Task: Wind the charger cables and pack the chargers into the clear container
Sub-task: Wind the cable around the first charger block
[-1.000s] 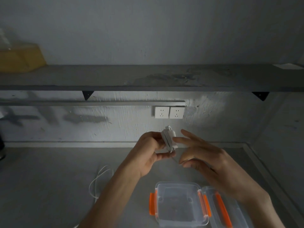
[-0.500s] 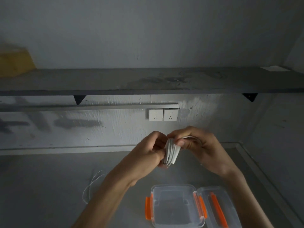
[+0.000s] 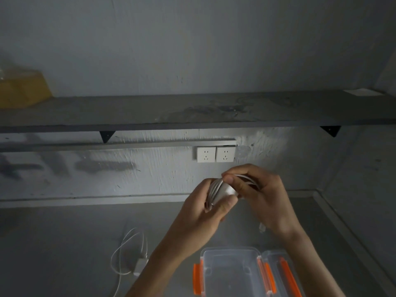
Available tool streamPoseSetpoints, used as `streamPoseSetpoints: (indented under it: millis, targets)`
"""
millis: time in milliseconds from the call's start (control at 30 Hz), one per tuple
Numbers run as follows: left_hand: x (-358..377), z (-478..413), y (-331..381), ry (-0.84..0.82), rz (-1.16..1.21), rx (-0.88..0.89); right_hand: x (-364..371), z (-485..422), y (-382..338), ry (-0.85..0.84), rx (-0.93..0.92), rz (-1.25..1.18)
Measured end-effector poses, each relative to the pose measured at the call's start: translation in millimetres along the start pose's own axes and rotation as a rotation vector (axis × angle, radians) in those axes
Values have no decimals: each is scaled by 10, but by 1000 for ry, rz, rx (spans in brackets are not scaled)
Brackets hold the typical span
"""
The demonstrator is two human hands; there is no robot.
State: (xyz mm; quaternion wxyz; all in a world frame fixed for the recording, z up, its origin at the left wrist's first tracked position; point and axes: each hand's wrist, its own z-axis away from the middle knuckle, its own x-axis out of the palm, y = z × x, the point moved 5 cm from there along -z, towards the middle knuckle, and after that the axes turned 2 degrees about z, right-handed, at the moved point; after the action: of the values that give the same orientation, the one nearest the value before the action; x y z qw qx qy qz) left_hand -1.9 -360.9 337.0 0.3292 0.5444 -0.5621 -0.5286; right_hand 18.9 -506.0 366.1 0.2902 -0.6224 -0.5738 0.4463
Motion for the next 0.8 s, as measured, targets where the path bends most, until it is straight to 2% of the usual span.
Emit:
streamPoseSetpoints:
  millis: [67, 133, 200, 333, 400, 500, 567, 633, 700, 800]
  targets:
    - [-1, 2, -29, -20, 27, 36, -30, -26, -31, -35, 37, -31]
    - [-2, 12, -62, -69, 101, 1, -83, -58, -57, -145, 72, 4]
    - [33, 35, -82, -100, 275, -38, -164, -65, -53, -264, 113, 35]
    - [92, 64, -21, -151, 534, -25, -313, -42, 29, -372, 211, -11]
    - [63, 45, 38, -161, 611, -1, -366, -33, 85, -365, 239, -28]
    - [-81, -11, 52, -60, 727, -9, -461, 16, 118, -281, 177, 82]
    - [-137, -58, 3, -8, 790, -36, -384, 135, 113, -347, 119, 95]
    - [-144, -93, -72, 34, 863, -85, -249, 264, 140, -394, 140, 13]
    - [-134, -119, -135, 79, 911, -118, -165, 331, 234, -310, 192, 17]
    - [-121, -131, -207, 117, 837, -104, 0, 380, 357, -217, 154, 298]
